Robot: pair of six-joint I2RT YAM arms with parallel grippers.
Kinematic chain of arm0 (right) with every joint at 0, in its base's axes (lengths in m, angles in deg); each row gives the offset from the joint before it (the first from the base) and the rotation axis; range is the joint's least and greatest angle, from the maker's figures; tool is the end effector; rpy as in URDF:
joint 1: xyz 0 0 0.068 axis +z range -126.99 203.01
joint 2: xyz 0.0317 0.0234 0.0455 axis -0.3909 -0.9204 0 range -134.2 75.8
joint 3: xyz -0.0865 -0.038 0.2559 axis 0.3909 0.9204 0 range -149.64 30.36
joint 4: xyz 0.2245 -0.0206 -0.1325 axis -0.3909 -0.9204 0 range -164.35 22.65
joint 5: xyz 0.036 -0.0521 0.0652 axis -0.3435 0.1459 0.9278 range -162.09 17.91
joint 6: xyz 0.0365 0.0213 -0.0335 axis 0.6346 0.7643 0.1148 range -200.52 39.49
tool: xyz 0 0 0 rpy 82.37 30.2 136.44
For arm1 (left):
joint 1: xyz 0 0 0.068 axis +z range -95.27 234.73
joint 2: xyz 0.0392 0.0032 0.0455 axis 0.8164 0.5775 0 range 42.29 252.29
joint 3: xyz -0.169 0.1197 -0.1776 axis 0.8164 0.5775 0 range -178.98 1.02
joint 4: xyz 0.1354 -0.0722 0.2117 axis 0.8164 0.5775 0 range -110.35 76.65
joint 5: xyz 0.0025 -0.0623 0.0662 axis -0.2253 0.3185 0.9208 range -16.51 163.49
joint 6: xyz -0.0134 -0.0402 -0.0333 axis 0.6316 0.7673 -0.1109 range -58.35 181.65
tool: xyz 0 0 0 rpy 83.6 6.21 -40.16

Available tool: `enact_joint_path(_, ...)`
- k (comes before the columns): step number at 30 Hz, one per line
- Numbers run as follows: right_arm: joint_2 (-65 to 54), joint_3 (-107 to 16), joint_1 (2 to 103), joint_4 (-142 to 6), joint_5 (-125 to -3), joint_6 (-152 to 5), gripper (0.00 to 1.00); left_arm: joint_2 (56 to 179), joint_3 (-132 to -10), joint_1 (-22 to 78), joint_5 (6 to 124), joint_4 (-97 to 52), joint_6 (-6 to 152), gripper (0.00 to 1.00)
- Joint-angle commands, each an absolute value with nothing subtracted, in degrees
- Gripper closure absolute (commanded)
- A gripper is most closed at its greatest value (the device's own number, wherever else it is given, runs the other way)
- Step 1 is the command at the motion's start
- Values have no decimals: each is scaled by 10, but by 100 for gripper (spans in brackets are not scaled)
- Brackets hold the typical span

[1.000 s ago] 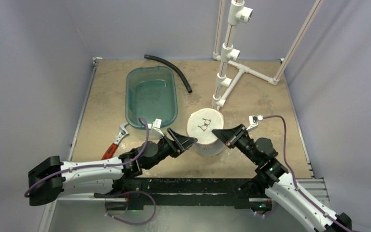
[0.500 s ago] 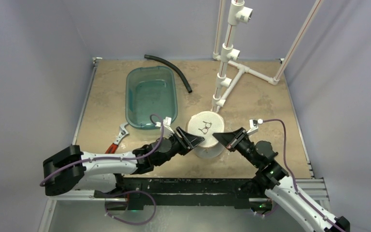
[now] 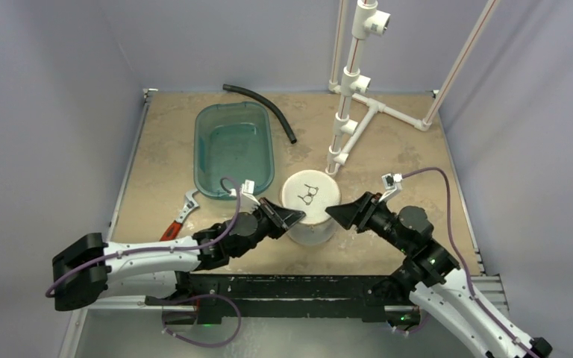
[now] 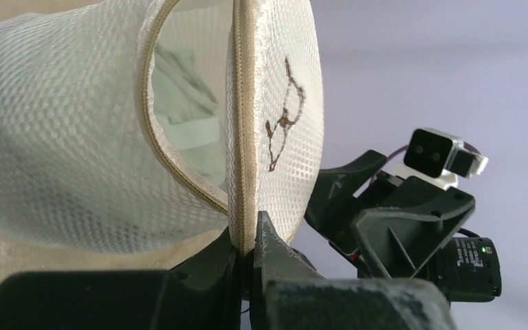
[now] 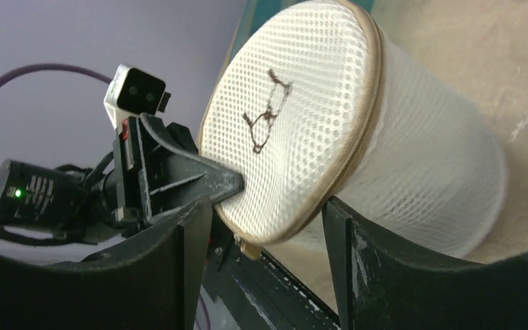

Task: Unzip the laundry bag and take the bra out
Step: Unzip the laundry bag at the center of the board.

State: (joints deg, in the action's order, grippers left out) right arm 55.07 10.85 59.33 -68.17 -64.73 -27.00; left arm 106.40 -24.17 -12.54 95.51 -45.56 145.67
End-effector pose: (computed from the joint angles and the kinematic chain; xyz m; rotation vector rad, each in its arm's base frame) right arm 0.1009 0.0799 0.2578 0.1561 1.7656 1.2860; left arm 0.1038 -0.2135 0.2185 -0.6097 1.9856 -1.4634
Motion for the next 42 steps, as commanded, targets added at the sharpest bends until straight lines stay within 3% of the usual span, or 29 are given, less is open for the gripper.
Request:
enact_joint_path(1, 520, 21, 595, -749, -596, -433, 37, 997, -258, -128, 1026, -363, 1484, 100)
enact_joint_path(7, 456, -17, 597, -775, -551, -508, 46, 988, -303, -128, 1092, -261, 1522, 100)
enact_joint_path(13, 399, -23, 620, -752, -534, -511, 45, 1022, -336, -128, 1108, -225, 1548, 100)
enact_joint_path(20, 351, -20, 764, -713, -675, -471, 46, 1044, -353, -128, 1125, -223, 1558, 100)
enact_joint_path(23, 358, -1, 773, -678, -715, -438, 49, 1047, -358, -128, 1122, -222, 1555, 100)
enact_joint_path(33, 313, 15, 786, -585, -757, -423, 45, 1028, -349, -128, 1111, -205, 1562, 100)
enact_joint_path(42, 288, 16, 795, -575, -746, -428, 53, 1024, -347, -128, 1113, -204, 1564, 100)
